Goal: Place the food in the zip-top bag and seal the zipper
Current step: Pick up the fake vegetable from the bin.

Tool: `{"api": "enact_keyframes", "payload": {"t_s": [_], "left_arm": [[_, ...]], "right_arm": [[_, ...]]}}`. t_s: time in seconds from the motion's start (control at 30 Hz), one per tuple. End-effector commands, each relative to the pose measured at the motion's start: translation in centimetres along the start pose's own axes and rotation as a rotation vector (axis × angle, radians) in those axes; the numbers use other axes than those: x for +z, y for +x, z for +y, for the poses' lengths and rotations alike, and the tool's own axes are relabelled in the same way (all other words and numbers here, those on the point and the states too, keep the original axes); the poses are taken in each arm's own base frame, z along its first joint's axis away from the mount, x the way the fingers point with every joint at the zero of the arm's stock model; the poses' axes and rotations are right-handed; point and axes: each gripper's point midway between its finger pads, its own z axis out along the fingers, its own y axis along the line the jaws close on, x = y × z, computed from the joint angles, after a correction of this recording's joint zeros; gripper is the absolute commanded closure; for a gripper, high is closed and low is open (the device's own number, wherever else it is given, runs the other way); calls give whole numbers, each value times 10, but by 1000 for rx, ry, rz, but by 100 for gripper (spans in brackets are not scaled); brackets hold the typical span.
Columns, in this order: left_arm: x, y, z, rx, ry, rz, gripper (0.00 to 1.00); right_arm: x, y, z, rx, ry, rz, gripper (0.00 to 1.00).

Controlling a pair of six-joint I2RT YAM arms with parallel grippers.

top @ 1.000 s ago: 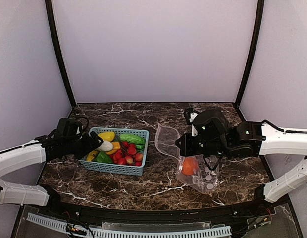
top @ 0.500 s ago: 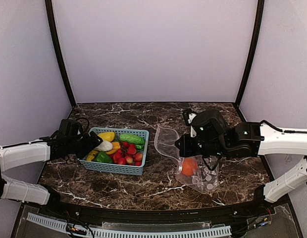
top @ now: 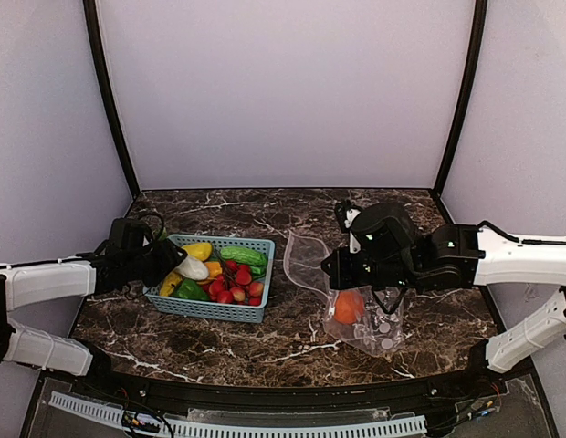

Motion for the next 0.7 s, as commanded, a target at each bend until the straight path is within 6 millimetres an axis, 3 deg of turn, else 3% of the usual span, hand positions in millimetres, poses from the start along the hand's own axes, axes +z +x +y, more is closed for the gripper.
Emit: {"api": "enact_keyframes", "payload": {"t_s": [0.0, 0.33, 0.67], "left_arm": [[0, 5, 9, -5, -17, 9, 38], [-15, 3, 6, -6, 26, -20, 52], [-48, -5, -34, 166, 210, -53, 57]], "right_arm": [[-1, -8, 3, 5, -8, -13, 100], [-2, -7, 3, 4, -10, -13, 100], [-2, -9, 5, -1, -13, -16, 100]]}}
